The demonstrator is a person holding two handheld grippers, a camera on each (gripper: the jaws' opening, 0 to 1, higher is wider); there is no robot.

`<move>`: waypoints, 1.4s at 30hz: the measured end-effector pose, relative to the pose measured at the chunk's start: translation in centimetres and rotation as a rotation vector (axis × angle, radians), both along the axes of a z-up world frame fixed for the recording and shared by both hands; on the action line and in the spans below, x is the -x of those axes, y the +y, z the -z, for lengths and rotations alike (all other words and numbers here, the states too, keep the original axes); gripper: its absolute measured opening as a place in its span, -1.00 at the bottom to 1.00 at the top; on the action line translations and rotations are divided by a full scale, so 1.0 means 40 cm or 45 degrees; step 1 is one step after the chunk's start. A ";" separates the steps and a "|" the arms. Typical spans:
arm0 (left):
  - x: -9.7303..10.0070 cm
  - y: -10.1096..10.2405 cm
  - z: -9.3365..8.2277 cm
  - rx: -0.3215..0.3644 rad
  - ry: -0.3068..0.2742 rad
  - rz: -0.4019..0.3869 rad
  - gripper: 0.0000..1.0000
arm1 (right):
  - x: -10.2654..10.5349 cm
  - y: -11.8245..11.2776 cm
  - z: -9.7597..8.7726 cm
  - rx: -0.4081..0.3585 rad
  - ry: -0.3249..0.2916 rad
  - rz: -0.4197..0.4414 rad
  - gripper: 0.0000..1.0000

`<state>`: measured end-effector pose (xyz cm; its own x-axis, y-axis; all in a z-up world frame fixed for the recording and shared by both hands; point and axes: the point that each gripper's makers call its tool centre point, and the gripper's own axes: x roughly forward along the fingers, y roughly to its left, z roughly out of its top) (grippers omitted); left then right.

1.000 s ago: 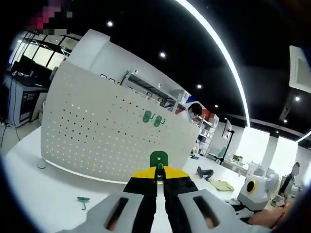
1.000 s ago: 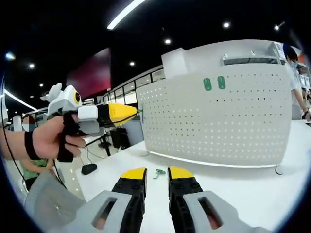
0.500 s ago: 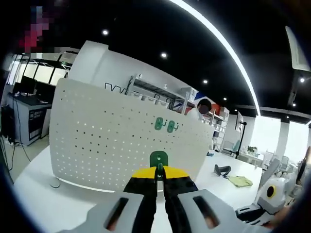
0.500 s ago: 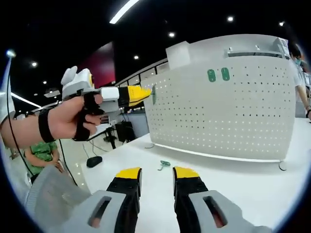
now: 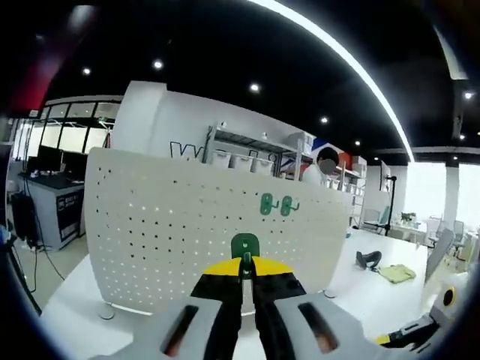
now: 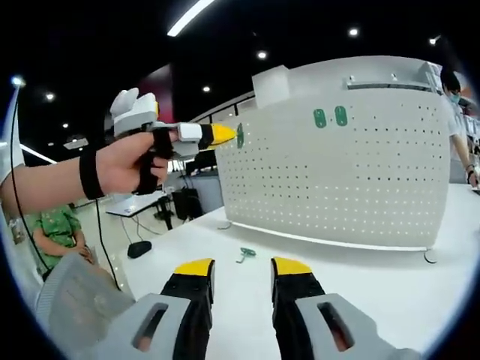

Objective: Insert the hook assembly into the mounting plate slot until the hook locks in place.

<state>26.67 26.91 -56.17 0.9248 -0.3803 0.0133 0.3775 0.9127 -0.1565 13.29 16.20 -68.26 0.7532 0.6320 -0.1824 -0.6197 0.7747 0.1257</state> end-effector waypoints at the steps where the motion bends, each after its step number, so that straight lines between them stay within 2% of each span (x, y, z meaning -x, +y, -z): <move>1: -0.004 0.002 -0.001 -0.028 -0.010 -0.011 -0.93 | 0.000 -0.002 0.002 0.002 0.005 0.003 -0.39; 5: -0.023 0.003 -0.016 -0.066 -0.051 -0.040 -0.93 | -0.002 -0.007 0.002 0.011 -0.002 0.011 -0.34; 10: -0.052 0.011 -0.031 -0.066 -0.055 -0.076 -0.93 | -0.001 -0.012 0.008 0.010 0.011 0.019 -0.25; 19: -0.098 0.013 -0.048 -0.113 -0.093 -0.115 -0.94 | 0.001 -0.020 0.012 0.001 0.023 0.028 -0.25; 29: -0.150 0.008 -0.040 -0.142 -0.078 -0.146 -0.94 | -0.005 -0.022 0.009 0.001 0.022 0.029 -0.25; 34: -0.176 0.006 -0.047 -0.146 -0.083 -0.156 -0.94 | -0.009 -0.032 0.001 -0.038 0.028 0.043 -0.26; 42: -0.211 -0.016 -0.060 -0.160 -0.100 -0.151 -0.94 | -0.011 -0.041 0.005 -0.039 0.035 0.064 -0.26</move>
<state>35.11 26.25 -53.79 0.9613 -0.2718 0.0462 0.2726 0.9620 -0.0126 13.74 14.57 -68.48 0.7791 0.5991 -0.1846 -0.5761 0.8004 0.1660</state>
